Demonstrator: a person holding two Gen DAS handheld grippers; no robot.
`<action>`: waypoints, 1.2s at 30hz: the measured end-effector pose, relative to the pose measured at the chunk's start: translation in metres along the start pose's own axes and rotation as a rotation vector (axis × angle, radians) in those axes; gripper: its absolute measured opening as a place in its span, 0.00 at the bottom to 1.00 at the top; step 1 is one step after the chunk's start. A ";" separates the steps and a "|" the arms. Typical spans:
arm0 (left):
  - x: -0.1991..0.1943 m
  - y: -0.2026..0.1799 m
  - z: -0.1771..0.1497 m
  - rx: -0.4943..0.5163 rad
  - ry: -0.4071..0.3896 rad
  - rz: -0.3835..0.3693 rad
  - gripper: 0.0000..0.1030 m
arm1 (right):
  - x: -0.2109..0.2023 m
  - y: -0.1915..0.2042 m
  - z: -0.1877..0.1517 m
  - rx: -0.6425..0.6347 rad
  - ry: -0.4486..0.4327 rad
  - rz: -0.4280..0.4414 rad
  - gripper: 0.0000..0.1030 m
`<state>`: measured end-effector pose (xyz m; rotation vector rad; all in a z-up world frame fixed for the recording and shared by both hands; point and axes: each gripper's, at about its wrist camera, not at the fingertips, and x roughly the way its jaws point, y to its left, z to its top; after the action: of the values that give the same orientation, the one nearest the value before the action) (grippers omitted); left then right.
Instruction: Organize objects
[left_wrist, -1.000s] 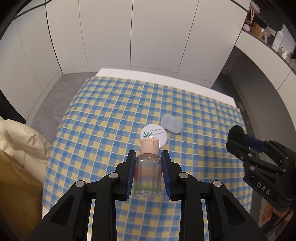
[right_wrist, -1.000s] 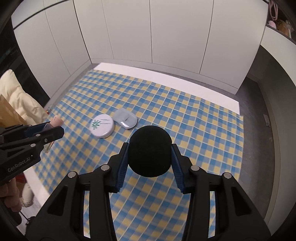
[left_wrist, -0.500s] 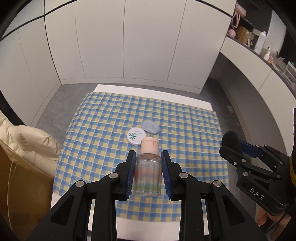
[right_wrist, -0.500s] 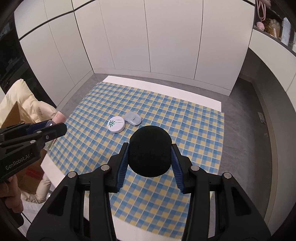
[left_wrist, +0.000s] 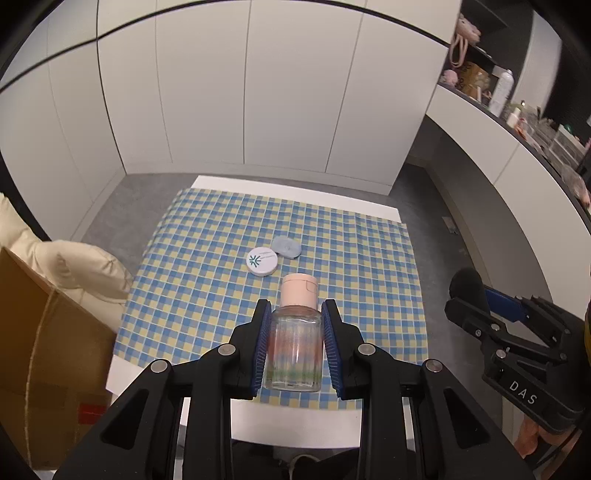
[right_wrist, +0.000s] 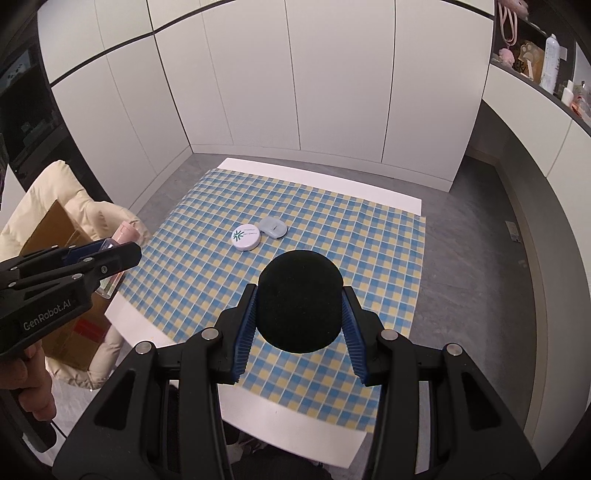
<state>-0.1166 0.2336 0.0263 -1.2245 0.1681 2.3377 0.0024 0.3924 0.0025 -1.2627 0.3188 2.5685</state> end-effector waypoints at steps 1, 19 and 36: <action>-0.004 -0.002 -0.001 0.005 -0.005 -0.001 0.27 | -0.005 0.000 -0.002 0.002 -0.002 -0.003 0.44; -0.028 -0.010 -0.049 -0.036 -0.051 -0.067 0.27 | -0.048 0.006 -0.039 -0.021 -0.008 -0.030 0.44; -0.003 -0.010 -0.053 -0.006 -0.042 -0.052 0.27 | -0.020 -0.003 -0.058 -0.031 0.019 -0.008 0.44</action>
<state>-0.0709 0.2242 -0.0013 -1.1677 0.1138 2.3184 0.0584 0.3747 -0.0165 -1.2968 0.2781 2.5653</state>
